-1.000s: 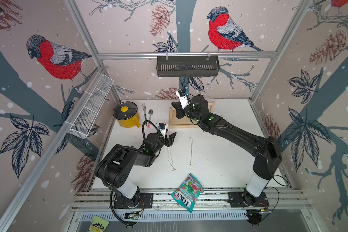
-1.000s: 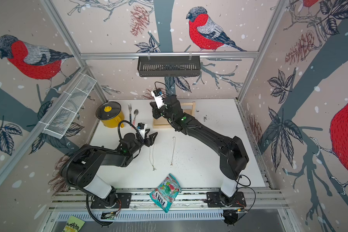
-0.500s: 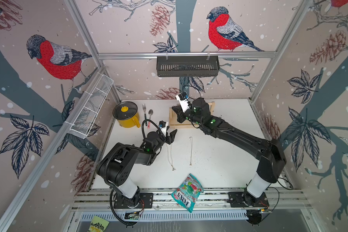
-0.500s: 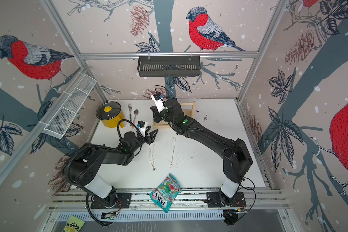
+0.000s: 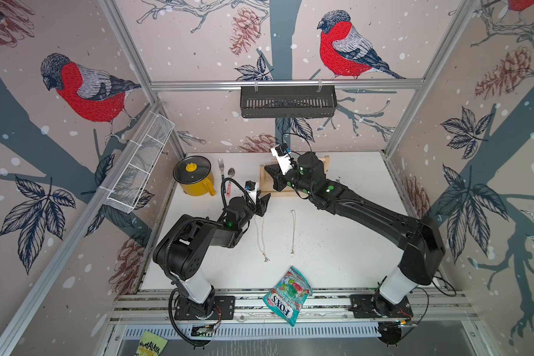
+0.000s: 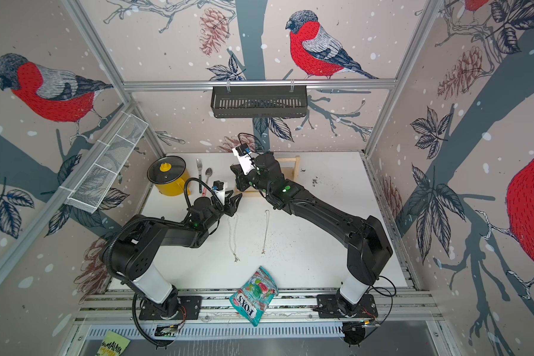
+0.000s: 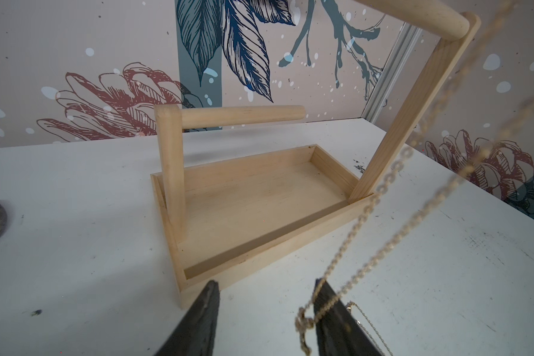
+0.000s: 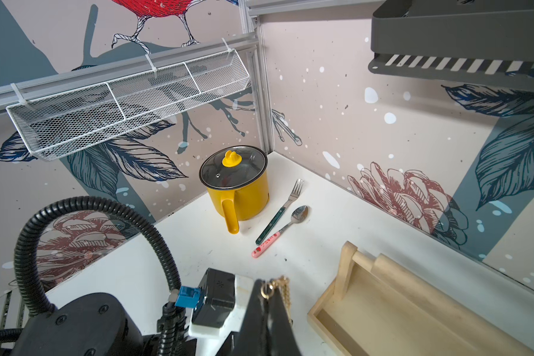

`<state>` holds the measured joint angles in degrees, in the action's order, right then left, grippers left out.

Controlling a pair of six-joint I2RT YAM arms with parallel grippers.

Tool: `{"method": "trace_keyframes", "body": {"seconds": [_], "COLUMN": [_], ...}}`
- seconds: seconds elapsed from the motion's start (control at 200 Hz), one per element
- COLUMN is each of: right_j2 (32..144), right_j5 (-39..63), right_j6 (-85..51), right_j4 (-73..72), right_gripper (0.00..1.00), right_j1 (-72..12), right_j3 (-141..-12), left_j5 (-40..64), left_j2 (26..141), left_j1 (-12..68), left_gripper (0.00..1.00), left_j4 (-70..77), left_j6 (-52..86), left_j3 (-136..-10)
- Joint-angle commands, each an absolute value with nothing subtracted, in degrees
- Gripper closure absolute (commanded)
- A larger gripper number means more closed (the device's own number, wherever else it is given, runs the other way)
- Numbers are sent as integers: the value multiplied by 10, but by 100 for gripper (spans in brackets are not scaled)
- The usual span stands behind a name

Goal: Take the necklace off the jewelry display stand
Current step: Take off the necklace from the stand.

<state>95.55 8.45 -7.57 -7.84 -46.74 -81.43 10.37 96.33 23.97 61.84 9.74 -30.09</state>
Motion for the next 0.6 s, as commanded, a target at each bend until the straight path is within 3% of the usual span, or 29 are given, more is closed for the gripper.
{"method": "trace_keyframes", "body": {"seconds": [0.0,0.185,0.395,0.595], "right_j2": [949,947,940,932], "right_j5": [82,81,81,80], "right_j6": [-73,-71,-72,-70], "right_j4": [-98,-94,-96,-95], "right_gripper": [100,100,100,100], "right_j1": [-467,-464,-464,-464], "right_j3": [-815,-817,-811,-804], "left_j5": [117,125,136,137], "left_j2": [964,958,948,945], "left_j1": [239,239,239,239], "left_gripper": [57,66,88,92], "left_j4": [624,639,648,649], "left_j6": [104,109,112,114], "left_j3": [-304,-293,-287,-286]}}
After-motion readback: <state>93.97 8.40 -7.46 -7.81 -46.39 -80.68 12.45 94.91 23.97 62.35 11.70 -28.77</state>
